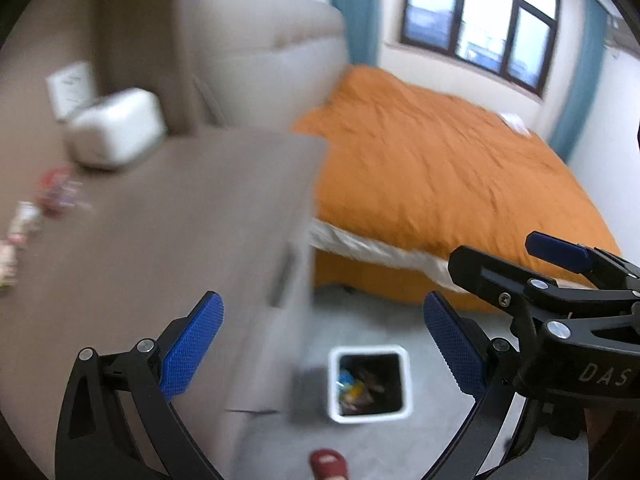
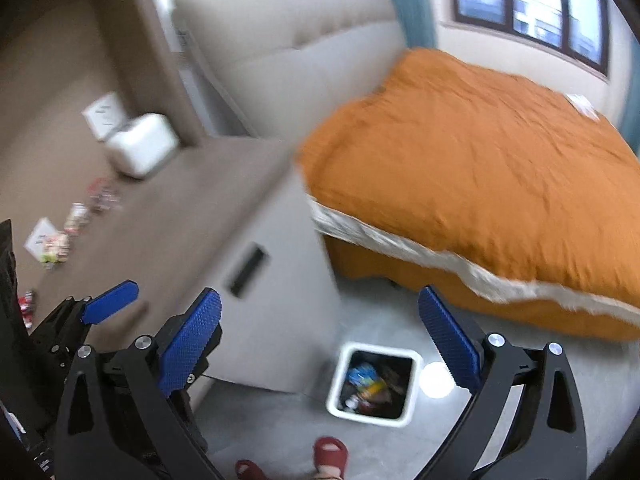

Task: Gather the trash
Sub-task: 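Move both open tools back toward the desk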

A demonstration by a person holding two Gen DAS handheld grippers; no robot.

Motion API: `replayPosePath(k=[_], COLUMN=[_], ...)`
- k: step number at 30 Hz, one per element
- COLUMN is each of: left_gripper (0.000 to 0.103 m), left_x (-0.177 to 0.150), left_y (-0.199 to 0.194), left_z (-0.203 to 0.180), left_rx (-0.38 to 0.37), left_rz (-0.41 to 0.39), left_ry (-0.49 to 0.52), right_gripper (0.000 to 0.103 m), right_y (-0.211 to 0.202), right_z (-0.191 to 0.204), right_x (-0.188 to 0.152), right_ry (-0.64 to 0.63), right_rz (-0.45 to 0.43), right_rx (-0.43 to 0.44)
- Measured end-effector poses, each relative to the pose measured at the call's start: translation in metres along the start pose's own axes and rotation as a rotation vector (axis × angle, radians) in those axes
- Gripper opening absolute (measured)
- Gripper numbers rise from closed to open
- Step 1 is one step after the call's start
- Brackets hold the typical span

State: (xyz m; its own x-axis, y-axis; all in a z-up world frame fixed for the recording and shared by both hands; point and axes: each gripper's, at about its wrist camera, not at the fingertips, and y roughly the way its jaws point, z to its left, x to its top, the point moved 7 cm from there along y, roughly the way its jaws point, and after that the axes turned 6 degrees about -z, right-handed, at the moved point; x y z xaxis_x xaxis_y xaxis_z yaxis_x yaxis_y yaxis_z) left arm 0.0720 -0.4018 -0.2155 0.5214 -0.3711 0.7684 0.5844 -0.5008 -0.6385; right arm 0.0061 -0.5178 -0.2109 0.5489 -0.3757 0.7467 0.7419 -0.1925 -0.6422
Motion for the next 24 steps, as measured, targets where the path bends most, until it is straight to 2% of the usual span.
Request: replayPosePath(k=[5,12,18,24], left_gripper=[0.098,0.098,0.098,0.098], left_x=[0.014,0.009,-0.009,-0.027], left_y=[-0.038,-0.092,-0.133,-0.163], left_z=[0.07,0.169,0.238,0.29], left_rx=[0.162,0.348,0.468,0.568], left_rz=[-0.058,-0.078,-0.089,-0.093], left_ry=[-0.033,-0.152,-0.245,-0.307], right_gripper=[0.098,0.098,0.098,0.098], right_y=[0.003,0.006,0.012,0.019], right_z=[0.072,0.185,0.269,0.342], right_x=[0.022,0.03,0.021,0.012], right_ry=[-0.074,-0.209,-0.306,-0.361], right_rz=[-0.024,-0.027,0.005,0.058], right_rx=[0.134,0.304,0.413,0.505])
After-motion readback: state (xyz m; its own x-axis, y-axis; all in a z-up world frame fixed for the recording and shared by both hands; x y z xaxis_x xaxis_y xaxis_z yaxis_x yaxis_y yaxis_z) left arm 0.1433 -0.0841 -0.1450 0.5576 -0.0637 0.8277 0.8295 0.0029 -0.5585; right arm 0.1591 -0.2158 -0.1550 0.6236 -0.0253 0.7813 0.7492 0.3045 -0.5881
